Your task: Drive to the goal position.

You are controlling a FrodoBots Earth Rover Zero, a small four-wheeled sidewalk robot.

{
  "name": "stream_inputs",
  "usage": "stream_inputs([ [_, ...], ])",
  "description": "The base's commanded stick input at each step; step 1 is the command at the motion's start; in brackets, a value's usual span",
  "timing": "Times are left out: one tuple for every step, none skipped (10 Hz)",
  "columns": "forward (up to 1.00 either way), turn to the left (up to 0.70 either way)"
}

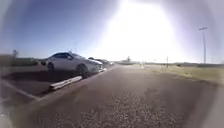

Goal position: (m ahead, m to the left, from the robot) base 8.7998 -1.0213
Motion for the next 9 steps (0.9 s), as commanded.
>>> stream_inputs([
  [0.70,0.00],
  [0.70,0.00],
  [0.70,-0.10],
  [0.70,-0.31],
  [0.70,-0.34],
  [0.70,-0.35],
  [0.70,-0.35],
  [0.70,-0.35],
  [0.70,-0.35],
])
